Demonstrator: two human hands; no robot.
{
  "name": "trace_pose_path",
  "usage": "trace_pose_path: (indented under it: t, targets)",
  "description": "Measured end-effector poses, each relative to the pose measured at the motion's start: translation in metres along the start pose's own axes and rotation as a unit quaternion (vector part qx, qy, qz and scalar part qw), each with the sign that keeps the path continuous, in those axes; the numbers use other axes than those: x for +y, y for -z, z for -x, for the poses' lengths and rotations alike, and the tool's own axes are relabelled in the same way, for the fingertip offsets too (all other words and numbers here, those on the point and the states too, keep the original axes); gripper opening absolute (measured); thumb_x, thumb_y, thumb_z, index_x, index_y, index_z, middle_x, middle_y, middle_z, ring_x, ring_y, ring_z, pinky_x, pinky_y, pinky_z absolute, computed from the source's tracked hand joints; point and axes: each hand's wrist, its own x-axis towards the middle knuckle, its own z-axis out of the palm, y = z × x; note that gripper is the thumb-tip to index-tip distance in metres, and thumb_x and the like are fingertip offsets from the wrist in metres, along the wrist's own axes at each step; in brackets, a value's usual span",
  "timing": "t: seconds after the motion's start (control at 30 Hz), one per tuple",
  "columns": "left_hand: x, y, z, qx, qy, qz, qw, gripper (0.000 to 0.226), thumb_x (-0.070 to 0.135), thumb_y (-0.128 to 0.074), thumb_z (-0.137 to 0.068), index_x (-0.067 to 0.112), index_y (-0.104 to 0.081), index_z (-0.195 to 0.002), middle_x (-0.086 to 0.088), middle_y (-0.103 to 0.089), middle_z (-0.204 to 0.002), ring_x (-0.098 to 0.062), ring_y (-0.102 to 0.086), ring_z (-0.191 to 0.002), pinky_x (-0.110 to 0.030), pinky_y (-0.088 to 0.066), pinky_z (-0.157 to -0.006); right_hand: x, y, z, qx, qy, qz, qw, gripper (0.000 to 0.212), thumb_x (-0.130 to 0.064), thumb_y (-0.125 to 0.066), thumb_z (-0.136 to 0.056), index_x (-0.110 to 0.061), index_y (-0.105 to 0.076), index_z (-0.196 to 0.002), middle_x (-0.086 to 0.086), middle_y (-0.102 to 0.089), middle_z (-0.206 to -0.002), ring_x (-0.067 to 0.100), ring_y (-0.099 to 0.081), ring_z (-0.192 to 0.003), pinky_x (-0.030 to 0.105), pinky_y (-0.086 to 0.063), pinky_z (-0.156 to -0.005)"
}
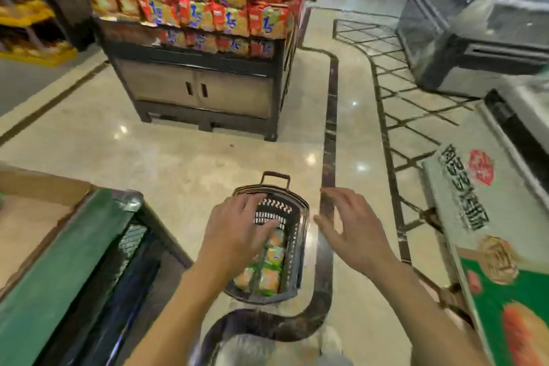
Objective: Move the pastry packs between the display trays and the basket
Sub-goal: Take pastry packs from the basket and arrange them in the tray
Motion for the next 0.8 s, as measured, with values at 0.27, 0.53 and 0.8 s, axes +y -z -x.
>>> trace_pose_path:
  t: [0.27,0.53,0.8]
  targets:
    - [0.104,-0.099,-0.063,-0.053,0.095,0.070,0.992,0.071,0.067,-0.038,-0.092,0.013,-0.059,-0.133,-0.010,-0.067,-0.119,-0.031,-0.063,-0.107,-0.044,-0.052,-0.087,0.170,0.037,0.004,-0.085,-0.039,-0.014,0.995,0.051,-0.049,-0.054,-0.098,-0.028,-0.049,-0.145,-0.006,-0.049,-0.147,0.014,-0.043,-0.134,0.031,-0.036,-0.111]
    - [0.068,-0.120,-0.082,-0.009,0.258,0.030,0.966,0.065,0.071,-0.037,-0.095,0.024,-0.056,-0.135,-0.001,-0.066,-0.120,-0.027,-0.061,-0.109,-0.041,-0.050,-0.086,0.192,-0.003,-0.118,-0.186,0.116,-0.030,0.975,0.056,-0.056,-0.042,-0.095,-0.021,-0.058,-0.136,0.000,-0.057,-0.136,0.022,-0.052,-0.124,0.040,-0.047,-0.103]
    - [0.036,-0.170,-0.096,0.093,0.461,0.112,0.875,0.060,0.059,-0.044,-0.096,0.017,-0.051,-0.138,-0.007,-0.062,-0.129,-0.030,-0.056,-0.119,-0.048,-0.047,-0.099,0.132,-0.064,-0.243,-0.360,0.310,0.062,0.878,0.051,-0.043,-0.053,-0.102,-0.020,-0.047,-0.147,0.001,-0.049,-0.146,0.022,-0.041,-0.134,0.030,-0.031,-0.108]
